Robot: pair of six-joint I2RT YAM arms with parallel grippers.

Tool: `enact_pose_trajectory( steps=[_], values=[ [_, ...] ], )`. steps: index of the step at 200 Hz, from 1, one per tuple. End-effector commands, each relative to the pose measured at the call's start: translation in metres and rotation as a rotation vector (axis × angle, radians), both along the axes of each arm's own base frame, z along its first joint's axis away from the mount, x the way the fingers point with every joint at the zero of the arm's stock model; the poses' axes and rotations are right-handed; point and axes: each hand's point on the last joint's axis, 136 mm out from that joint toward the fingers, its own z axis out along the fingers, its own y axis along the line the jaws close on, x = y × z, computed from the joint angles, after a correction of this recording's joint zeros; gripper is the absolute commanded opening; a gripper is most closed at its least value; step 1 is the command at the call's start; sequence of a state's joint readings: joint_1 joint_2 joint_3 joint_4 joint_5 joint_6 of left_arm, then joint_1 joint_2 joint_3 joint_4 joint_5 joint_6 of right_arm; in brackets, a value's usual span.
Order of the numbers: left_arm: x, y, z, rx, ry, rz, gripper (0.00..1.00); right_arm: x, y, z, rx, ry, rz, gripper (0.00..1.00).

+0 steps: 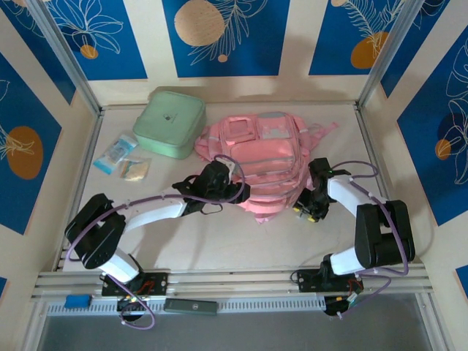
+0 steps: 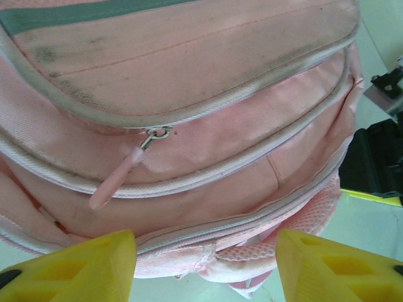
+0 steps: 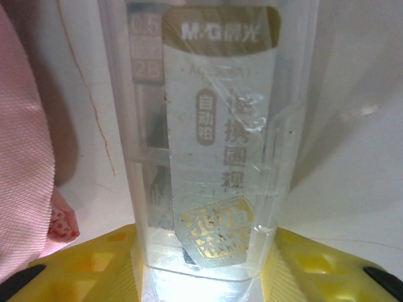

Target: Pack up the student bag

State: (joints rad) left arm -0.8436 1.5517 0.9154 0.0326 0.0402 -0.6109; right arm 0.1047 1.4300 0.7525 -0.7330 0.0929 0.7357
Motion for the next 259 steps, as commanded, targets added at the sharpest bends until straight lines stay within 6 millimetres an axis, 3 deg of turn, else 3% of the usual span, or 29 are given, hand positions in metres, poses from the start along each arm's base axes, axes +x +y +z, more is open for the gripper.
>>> enact_pose_trajectory(
  steps=[1, 58, 98, 133, 157, 177, 224, 259],
  values=[
    [0.010, 0.006, 0.026, -0.002, -0.066, 0.015, 0.64, -0.004, 0.001, 0.009, 0.035, -0.012, -0.001, 0.45],
    [0.022, 0.023, 0.032, 0.065, -0.108, 0.042, 0.71, -0.004, -0.003, 0.025, 0.039, -0.060, 0.005, 0.42],
    [0.025, 0.025, 0.035, 0.062, -0.115, 0.044, 0.72, -0.007, 0.001, 0.023, 0.066, -0.042, 0.004, 0.42],
    [0.035, 0.024, 0.048, 0.108, -0.219, -0.006, 0.72, -0.005, -0.001, 0.035, 0.064, -0.078, -0.002, 0.41],
    [0.041, 0.008, 0.060, 0.188, -0.369, -0.176, 0.73, -0.005, -0.001, 0.052, 0.064, -0.113, 0.007, 0.41],
    [0.040, -0.009, 0.057, 0.249, -0.445, -0.337, 0.79, -0.004, 0.001, 0.068, 0.077, -0.142, 0.022, 0.41],
    [0.050, -0.035, 0.035, 0.437, -0.563, -0.550, 0.86, 0.000, 0.007, 0.091, 0.109, -0.209, 0.078, 0.39],
    [0.070, -0.045, 0.017, 0.544, -0.588, -0.569, 0.88, 0.004, 0.011, 0.099, 0.128, -0.226, 0.093, 0.38]
  ],
)
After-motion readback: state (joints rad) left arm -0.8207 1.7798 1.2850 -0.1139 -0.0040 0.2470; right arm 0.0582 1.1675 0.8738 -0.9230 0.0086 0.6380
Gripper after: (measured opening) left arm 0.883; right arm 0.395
